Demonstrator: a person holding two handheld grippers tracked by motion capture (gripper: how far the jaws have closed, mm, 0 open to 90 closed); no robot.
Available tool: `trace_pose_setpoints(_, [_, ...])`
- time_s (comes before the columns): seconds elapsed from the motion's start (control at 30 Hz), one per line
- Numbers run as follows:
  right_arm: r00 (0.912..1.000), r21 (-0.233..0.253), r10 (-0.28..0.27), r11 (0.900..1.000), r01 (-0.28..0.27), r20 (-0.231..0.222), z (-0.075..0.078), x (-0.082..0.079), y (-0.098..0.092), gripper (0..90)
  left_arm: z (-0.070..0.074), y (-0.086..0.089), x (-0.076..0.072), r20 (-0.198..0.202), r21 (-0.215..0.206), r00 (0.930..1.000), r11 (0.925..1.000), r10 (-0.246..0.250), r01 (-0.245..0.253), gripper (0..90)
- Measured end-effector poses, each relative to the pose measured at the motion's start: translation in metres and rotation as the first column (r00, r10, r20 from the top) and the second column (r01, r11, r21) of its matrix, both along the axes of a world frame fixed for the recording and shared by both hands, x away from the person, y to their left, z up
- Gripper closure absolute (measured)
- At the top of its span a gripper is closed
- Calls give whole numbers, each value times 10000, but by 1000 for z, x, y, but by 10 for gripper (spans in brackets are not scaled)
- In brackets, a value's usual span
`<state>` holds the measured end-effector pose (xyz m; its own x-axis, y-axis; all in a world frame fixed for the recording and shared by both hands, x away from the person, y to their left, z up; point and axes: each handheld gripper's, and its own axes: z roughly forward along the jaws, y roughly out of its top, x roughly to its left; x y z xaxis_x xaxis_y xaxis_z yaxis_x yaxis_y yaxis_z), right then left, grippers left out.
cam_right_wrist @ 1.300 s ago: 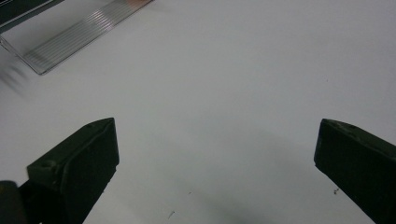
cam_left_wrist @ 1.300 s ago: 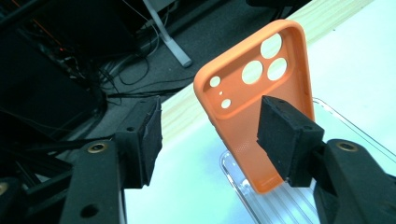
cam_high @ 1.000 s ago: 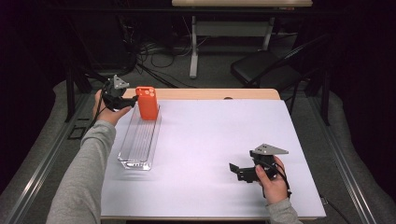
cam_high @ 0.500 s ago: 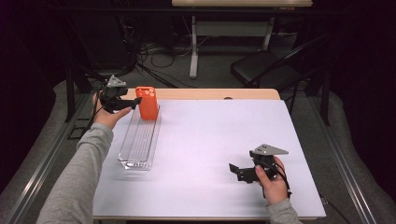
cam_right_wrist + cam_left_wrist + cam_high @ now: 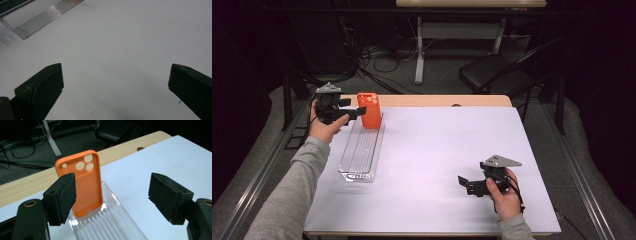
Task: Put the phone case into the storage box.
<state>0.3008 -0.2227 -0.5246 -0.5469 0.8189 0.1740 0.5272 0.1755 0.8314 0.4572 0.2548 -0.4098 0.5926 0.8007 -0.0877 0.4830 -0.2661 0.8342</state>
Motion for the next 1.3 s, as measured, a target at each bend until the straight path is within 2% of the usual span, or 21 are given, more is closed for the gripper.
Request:
trace_pose_setpoints(0.07, [10000, 18, 8, 10000, -8, -11, 0, 0, 1, 0, 2, -2, -5, 99, -5, 10000, 10000, 8, -8, 231])
trace_pose_setpoints(0.13, [10000, 8, 20, 10000, -20, 11, 1, -1, 1, 0, 4, -2, -10, 64, -181, 9999, 9998, -125, 126, 230])
trace_pose_setpoints(0.17, [10000, 7, 19, 10000, -19, 12, 1, -1, 1, 0, 5, -3, -13, -10, -127, 9997, 9996, -248, 248, 222])
trace_pose_setpoints(0.27, [10000, 0, -5, 10000, 5, 14, 1, -1, 0, 0, 7, -7, -22, -136, -90, 9997, 9997, -219, 217, 204])
trace_pose_setpoints(0.33, [10000, 11, 2, 10000, -2, 40, 1, -1, 0, 0, 7, -10, -30, -123, -584, 9995, 9979, -283, 275, 204])
trace_pose_setpoints(0.43, [9999, 3, 28, 10000, -28, 106, 1, -1, 0, 0, 5, -15, -43, -101, -1008, 9979, 9929, -647, 633, 158])
trace_pose_setpoints(0.5, [10000, 22, 1, 10000, -1, 88, 2, -2, -1, 0, 2, -20, -51, -28, -995, 9948, 9899, -1016, 1008, 158])
trace_pose_setpoints(0.73, [9998, 21, 29, 10000, -29, 174, 3, -3, 0, 0, -4, -28, -71, 200, -817, 9888, 9854, -1481, 1492, 152])
trace_pose_setpoints(0.8, [9998, 11, 19, 10000, -19, 179, 3, -3, 0, 0, -5, -29, -77, 250, -774, 9848, 9818, -1721, 1735, 112])
trace_pose_setpoints(0.87, [9998, 9, 18, 10000, -18, 175, 3, -3, 0, 0, -6, -31, -83, 256, -805, 9827, 9795, -1832, 1847, 65])
trace_pose_setpoints(1.07, [9999, 3, 22, 10000, -22, 151, 2, -4, -1, 0, -9, -36, -106, 630, -999, 9769, 9727, -2041, 2096, 63])
trace_pose_setpoints(1.13, [9999, 30, 44, 10000, -45, 134, 2, -5, 0, 0, -11, -38, -112, 696, -1182, 9747, 9685, -2122, 2193, 63])
trace_pose_setpoints(1.3, [9999, -2, 75, 10000, -75, 108, 2, -5, 0, 0, -19, -42, -125, 650, -947, 9712, 9675, -2292, 2346, 63])
